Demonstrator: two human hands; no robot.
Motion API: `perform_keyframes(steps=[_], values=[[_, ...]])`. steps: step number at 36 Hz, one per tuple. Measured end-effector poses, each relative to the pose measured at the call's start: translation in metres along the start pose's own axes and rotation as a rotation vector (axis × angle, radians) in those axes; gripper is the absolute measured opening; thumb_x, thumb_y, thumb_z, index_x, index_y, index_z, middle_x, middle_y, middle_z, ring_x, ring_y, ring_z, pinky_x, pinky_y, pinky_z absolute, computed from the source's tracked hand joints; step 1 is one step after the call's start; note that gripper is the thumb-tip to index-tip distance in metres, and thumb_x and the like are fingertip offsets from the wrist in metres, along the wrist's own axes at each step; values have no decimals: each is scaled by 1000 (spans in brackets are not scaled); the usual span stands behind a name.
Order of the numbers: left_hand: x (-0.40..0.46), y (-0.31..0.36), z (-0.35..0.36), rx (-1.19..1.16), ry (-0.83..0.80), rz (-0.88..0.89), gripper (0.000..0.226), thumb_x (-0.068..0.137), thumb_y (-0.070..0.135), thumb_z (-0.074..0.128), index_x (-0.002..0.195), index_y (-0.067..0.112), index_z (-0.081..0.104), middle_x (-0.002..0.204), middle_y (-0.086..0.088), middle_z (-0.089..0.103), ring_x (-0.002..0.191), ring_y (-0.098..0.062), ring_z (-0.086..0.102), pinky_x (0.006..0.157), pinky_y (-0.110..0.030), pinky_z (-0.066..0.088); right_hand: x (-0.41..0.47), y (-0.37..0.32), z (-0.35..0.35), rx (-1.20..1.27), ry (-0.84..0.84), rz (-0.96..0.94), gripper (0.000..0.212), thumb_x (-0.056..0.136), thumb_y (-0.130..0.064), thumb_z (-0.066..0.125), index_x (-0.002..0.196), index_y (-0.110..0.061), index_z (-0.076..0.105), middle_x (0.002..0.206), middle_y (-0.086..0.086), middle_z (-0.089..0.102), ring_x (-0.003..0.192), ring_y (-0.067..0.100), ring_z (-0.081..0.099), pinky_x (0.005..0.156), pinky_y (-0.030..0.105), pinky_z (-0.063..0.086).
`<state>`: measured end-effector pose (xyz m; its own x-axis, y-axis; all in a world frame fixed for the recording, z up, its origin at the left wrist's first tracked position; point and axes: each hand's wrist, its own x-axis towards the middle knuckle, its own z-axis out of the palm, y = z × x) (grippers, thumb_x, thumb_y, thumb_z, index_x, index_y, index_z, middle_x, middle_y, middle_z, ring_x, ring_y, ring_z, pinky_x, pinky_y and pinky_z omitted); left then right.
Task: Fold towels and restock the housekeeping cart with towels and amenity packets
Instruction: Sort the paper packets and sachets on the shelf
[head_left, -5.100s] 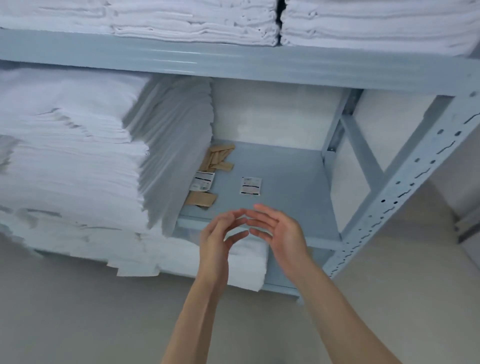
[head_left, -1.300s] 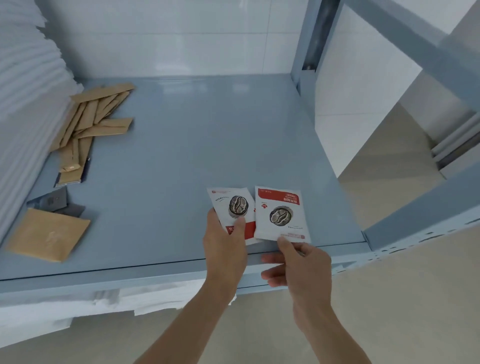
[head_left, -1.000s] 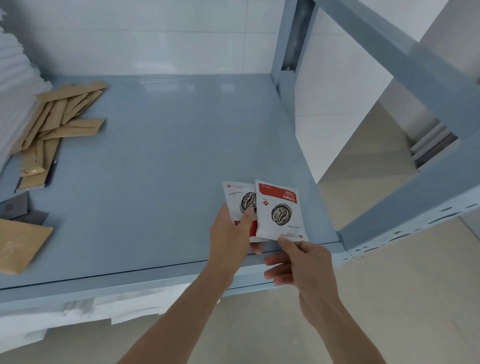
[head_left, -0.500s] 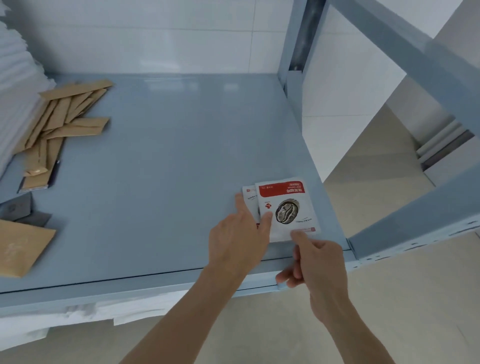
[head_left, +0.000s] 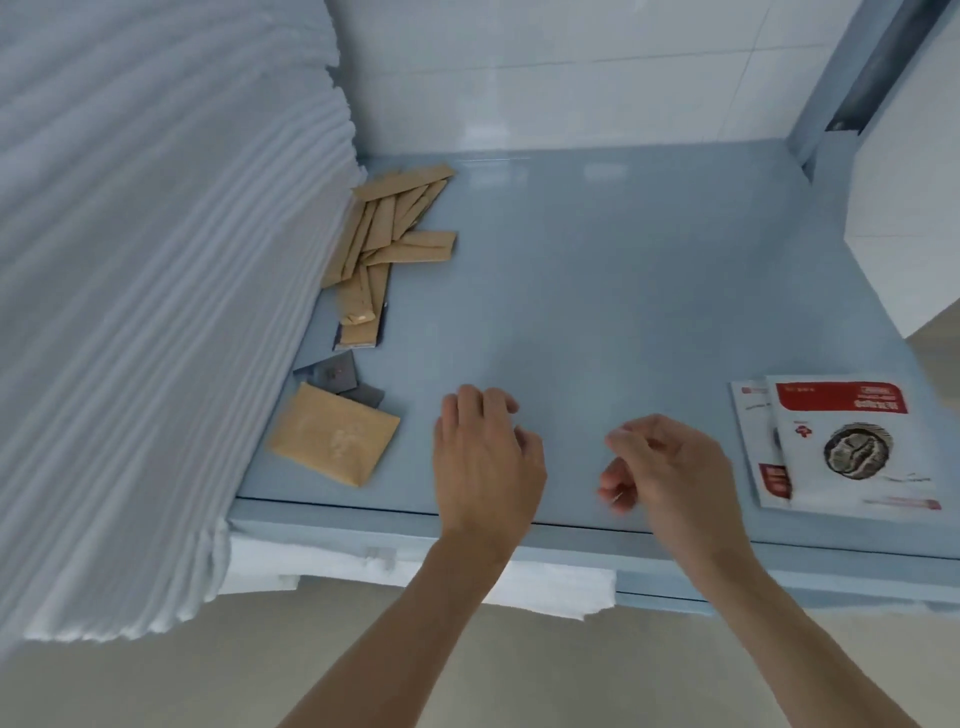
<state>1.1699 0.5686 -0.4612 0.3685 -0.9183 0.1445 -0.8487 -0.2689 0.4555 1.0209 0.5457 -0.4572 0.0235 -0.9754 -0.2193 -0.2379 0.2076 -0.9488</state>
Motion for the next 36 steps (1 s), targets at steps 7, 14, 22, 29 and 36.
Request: perform_keyframes(steps=[7, 14, 22, 29, 36], values=[[6, -95, -37, 183, 239, -32, 38, 82, 16, 72, 112, 4, 53, 120, -24, 52, 107, -42, 51, 88, -52, 48, -6, -5, 91, -340, -130, -331, 13, 87, -14, 59, 97, -21, 62, 84, -8, 63, 75, 0, 59, 72, 24, 49], [-8, -143, -47, 233, 54, -162, 70, 88, 53, 60, 136, 3, 48, 136, -26, 45, 121, -48, 45, 103, -59, 40, -20, -12, 144, -487, -176, -479, 31, 90, -17, 60, 120, -19, 57, 116, -11, 50, 108, 11, 51, 80, 22, 42], [-28, -147, -50, 86, 64, -52, 60, 84, 34, 71, 129, -2, 57, 132, -23, 55, 123, -43, 51, 101, -56, 46, -23, -2, 155, -396, -62, -428, 29, 87, -6, 60, 115, -13, 60, 105, -6, 53, 99, 16, 56, 87, 30, 49], [-37, -136, -57, -161, 340, 152, 34, 97, 4, 53, 128, -6, 62, 131, -20, 61, 123, -35, 57, 104, -34, 47, -34, -12, 152, 137, -61, -27, 13, 95, -11, 58, 99, -11, 70, 93, 8, 71, 72, 18, 69, 70, 30, 58], [-43, -110, -50, -195, 124, 642, 39, 85, -10, 65, 123, -5, 66, 141, -15, 57, 141, -28, 44, 109, -44, 45, -49, -18, 111, 466, -230, 127, 27, 97, -27, 58, 89, -12, 78, 93, 16, 75, 81, 22, 71, 67, 31, 58]])
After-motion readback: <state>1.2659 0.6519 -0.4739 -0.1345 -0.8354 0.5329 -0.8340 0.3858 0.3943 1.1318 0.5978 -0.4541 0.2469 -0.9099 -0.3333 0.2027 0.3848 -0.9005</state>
